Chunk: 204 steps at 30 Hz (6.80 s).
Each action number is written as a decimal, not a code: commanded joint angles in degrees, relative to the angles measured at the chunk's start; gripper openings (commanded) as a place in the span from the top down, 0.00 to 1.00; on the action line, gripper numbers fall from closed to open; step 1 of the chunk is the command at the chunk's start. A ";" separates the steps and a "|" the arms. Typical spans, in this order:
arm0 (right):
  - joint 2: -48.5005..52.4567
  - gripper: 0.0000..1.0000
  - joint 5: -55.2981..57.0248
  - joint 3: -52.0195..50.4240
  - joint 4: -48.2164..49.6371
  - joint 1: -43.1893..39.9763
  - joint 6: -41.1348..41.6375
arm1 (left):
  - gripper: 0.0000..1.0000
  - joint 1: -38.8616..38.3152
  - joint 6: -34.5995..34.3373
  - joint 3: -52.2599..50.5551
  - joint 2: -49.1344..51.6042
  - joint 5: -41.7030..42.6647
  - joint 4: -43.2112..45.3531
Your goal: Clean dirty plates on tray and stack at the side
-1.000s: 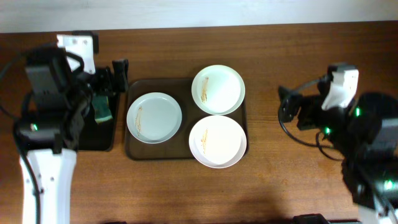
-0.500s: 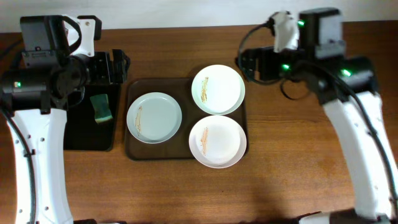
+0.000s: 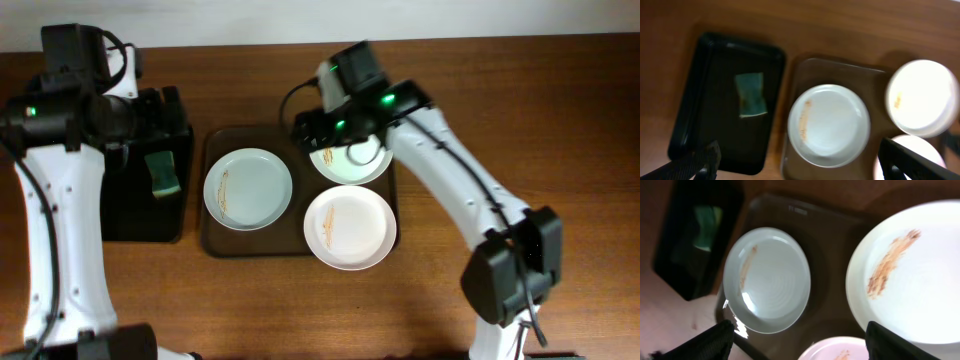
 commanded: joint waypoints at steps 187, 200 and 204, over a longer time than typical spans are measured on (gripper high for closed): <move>18.84 0.96 0.52 -2.05 3.91 3.45 12.48 | 0.99 -7.87 9.57 -4.87 39.85 14.80 23.06; 18.84 0.96 1.38 -2.05 4.57 4.13 12.50 | 0.99 -8.07 7.76 2.08 39.80 -3.74 7.50; 18.84 0.96 1.40 -2.05 4.55 4.13 12.48 | 0.99 -10.38 7.61 -3.15 39.85 -3.21 11.89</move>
